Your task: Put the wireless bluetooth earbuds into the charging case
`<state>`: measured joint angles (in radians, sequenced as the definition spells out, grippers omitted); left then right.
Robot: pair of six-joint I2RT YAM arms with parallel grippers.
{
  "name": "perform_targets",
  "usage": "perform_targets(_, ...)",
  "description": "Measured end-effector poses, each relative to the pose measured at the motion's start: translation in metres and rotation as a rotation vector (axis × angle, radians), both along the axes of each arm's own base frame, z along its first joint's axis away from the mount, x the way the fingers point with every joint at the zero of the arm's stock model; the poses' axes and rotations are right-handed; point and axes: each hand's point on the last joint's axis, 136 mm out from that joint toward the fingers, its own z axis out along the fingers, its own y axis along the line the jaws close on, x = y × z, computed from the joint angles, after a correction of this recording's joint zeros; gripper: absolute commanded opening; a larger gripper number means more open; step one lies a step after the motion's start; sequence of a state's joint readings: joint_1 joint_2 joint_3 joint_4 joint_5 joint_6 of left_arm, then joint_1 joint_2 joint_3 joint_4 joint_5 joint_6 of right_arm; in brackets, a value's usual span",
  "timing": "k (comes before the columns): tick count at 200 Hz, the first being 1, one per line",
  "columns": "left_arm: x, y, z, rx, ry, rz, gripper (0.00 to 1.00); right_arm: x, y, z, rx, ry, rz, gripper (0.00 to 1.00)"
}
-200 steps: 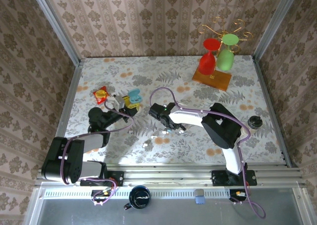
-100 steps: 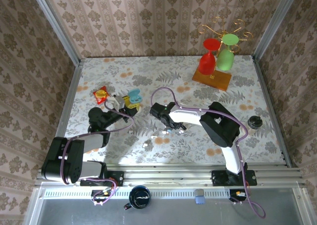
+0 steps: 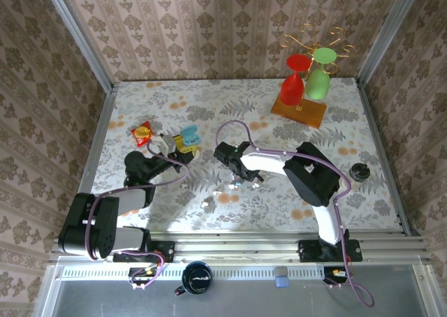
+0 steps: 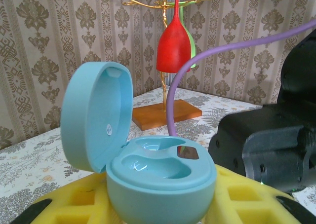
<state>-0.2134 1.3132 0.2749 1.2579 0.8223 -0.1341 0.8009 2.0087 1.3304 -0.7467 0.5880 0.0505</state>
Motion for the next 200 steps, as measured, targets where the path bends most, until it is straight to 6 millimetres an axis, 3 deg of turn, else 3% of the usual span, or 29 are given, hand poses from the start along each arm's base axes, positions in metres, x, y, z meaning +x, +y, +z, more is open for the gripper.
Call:
perform_targets(59,-0.004,-0.009,-0.007,0.019,0.001,-0.034,0.37,0.001,0.0,0.05,0.483,0.034,-0.19,0.17)
perform_targets(93,-0.012,-0.026,-0.018,0.042,0.01,-0.091,0.37,-0.004,-0.004,0.057,0.731,0.118,-0.31,0.17)
perform_targets(132,-0.016,-0.045,-0.025,0.059,0.014,-0.149,0.37,-0.021,0.004,0.062,0.921,0.222,-0.362,0.18)
perform_targets(200,-0.022,-0.066,-0.031,0.074,0.017,-0.226,0.37,-0.025,0.032,0.11,1.148,0.234,-0.292,0.17)
